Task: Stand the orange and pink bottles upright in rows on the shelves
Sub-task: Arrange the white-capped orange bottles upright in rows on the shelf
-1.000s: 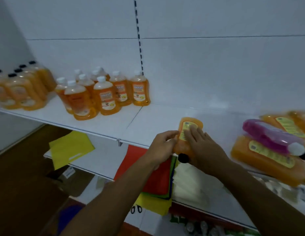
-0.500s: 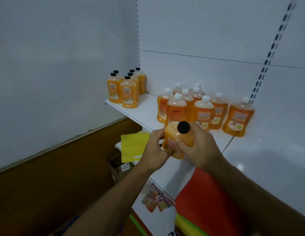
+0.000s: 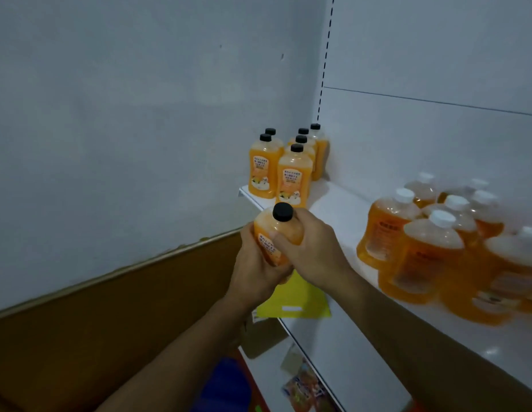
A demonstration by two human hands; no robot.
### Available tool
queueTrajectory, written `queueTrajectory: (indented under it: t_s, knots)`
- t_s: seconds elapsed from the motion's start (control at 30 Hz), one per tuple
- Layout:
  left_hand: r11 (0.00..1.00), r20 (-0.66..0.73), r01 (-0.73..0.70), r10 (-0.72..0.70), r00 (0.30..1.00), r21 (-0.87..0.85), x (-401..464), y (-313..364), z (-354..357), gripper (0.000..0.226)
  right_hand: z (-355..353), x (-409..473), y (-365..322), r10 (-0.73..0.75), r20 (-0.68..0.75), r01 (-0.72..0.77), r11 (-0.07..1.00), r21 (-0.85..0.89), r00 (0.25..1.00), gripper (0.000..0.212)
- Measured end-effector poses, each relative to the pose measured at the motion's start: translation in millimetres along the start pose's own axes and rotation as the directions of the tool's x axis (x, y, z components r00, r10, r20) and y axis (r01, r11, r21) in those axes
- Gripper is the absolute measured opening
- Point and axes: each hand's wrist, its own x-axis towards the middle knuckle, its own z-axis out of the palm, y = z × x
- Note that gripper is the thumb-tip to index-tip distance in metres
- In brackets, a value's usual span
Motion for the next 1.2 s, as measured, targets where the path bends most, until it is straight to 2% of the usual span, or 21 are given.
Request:
queueTrajectory:
  t_s: [0.13, 0.2, 0.23, 0.33, 0.43, 0.53, 0.67, 0.77, 0.87, 1.07, 1.2]
  knots:
    - [1.000, -0.045, 0.021, -0.020, 0.999, 0.021, 57.5, -25.1, -7.9, 0.077, 14.8, 57.6, 17.9, -0.052, 0.068, 0.046, 0.995, 0.087, 0.996, 0.043]
    - [1.000, -0.064, 0.027, -0.027, 0.998, 0.005, 84.5, -34.5, -11.8, 0.075, 17.4, 82.8, 27.4, -0.053, -0.007, 0.053, 0.991, 0.121, 0.999, 0.047]
    - [0.999, -0.077, 0.038, -0.039, 0.996, -0.006, 97.4, -38.2, -13.5, 0.074, 17.7, 95.6, 32.1, -0.037, -0.090, 0.048, 0.992, 0.117, 0.995, 0.047]
    - [0.998, -0.089, 0.062, -0.063, 0.994, -0.015, 133.1, -49.9, -17.0, 0.076, 19.2, 135.0, 50.3, 0.038, -0.282, -0.028, 0.999, 0.039, 0.959, 0.058]
    - [0.998, -0.061, 0.068, -0.068, 0.996, -0.003, 165.6, -61.9, -17.7, 0.080, 21.9, 172.6, 73.8, 0.092, -0.354, -0.121, 0.991, -0.060, 0.931, 0.080]
    - [0.999, -0.009, 0.008, -0.008, 1.000, 0.036, 194.4, -66.5, -14.9, 0.082, 28.6, 195.6, 92.5, 0.095, -0.344, -0.105, 0.994, -0.009, 0.934, 0.091]
    - [0.997, 0.068, -0.039, 0.034, 0.997, 0.067, 218.3, -72.0, -9.8, 0.089, 36.5, 203.0, 99.5, 0.083, -0.411, -0.130, 0.988, -0.089, 0.908, 0.071]
    - [0.992, 0.099, -0.087, 0.078, 0.992, 0.089, 226.1, -78.4, -3.9, 0.086, 36.5, 199.7, 99.1, 0.097, -0.449, -0.194, 0.965, -0.175, 0.888, 0.070]
    - [0.980, 0.128, -0.122, 0.102, 0.986, 0.157, 227.1, -78.2, 8.2, 0.095, 31.5, 192.1, 101.3, 0.128, -0.534, -0.262, 0.947, -0.183, 0.836, 0.061]
    - [0.956, 0.173, -0.182, 0.144, 0.974, 0.231, 229.4, -76.9, 37.2, 0.093, 8.1, 185.1, 116.1, 0.151, -0.611, -0.329, 0.925, -0.191, 0.777, 0.069]
    - [0.935, 0.176, -0.182, 0.132, 0.975, 0.304, 231.1, -84.6, 43.6, 0.093, 0.3, 193.3, 124.2, 0.150, -0.624, -0.352, 0.911, -0.214, 0.767, 0.074]
